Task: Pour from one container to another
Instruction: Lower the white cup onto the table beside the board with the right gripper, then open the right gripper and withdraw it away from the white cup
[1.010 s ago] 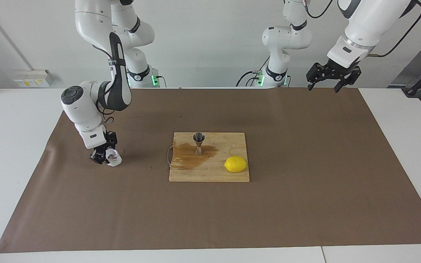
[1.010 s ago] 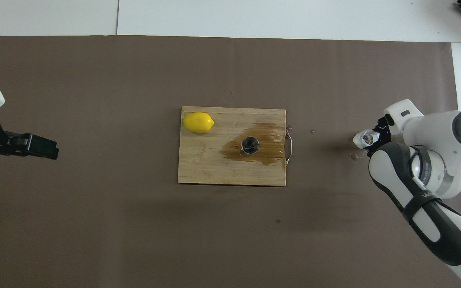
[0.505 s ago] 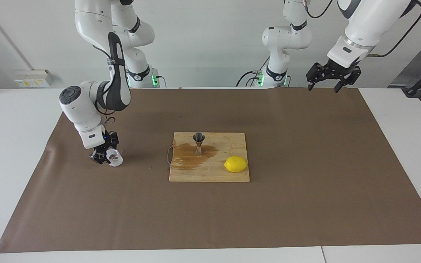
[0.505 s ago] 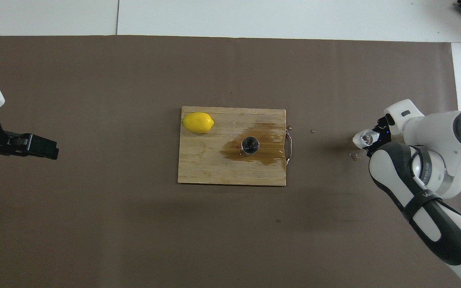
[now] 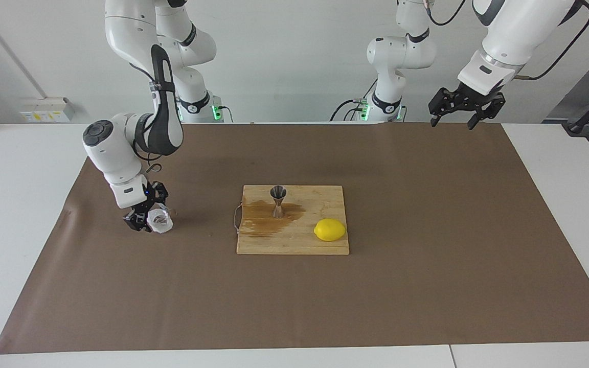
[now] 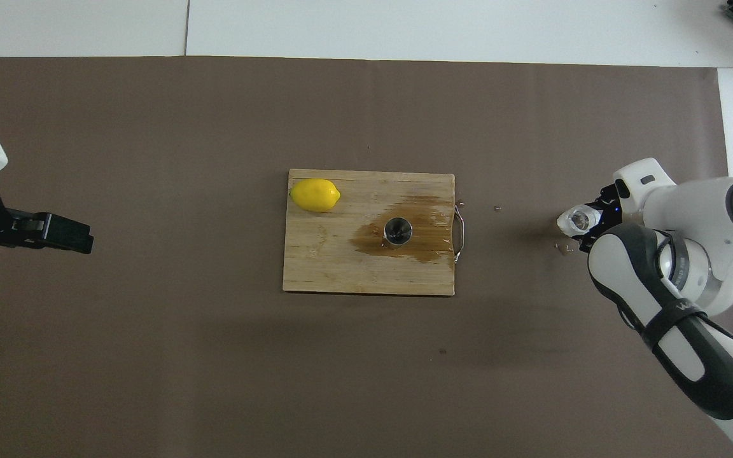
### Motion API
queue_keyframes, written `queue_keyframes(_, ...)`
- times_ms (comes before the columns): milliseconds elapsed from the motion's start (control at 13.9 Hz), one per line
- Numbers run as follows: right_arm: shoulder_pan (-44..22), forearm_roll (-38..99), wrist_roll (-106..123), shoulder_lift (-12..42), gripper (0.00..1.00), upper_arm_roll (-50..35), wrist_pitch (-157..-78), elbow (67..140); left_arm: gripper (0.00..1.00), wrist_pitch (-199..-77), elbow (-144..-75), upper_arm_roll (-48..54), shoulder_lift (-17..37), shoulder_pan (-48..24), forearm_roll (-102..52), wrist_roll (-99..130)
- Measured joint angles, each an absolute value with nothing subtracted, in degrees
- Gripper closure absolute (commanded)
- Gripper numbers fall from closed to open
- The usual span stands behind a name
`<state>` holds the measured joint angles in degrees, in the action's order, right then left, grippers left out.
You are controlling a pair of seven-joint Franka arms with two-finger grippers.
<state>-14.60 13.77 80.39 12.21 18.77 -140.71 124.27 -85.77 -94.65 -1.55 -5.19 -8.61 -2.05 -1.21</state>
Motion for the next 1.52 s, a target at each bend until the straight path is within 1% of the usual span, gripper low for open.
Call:
queue_keyframes(144, -14.6, 13.9, 78.13, 12.15, 0.0, 19.35, -135.08, 122.52, 0.0, -85.77, -94.65, -1.55, -5.19, -8.61, -2.05, -1.21)
queue_keyframes(505, -14.6, 13.33, 75.15, 10.31, 0.0, 20.57, -120.45, 115.14, 0.0, -85.77, -94.65, -1.55, -5.19, -8.61, -2.05, -1.21)
queue_keyframes(938, -14.63, 7.47, 60.47, 9.21, 0.01, 21.14, -101.38, 98.8, 0.0, -85.77, -94.65, -1.55, -5.19, -8.61, -2.05, -1.21)
queue_keyframes(1155, -14.65, 7.43, 49.92, 9.07, 0.07, 21.24, -94.61, 91.78, 0.0, -85.77, -94.65, -1.55, -5.19, -8.61, -2.05, -1.21)
queue_keyframes(1299, -14.7, 7.43, 41.34, 9.06, 0.08, 21.23, -90.22, 87.38, 0.0, -85.77, -94.65, -1.55, -5.19, -8.61, -2.05, -1.21)
queue_keyframes(1515, -14.71, 7.46, 29.74, 9.06, 0.09, 21.18, -86.6, 82.49, 0.0, -85.77, -94.65, -1.55, -5.19, -8.61, -2.05, -1.21)
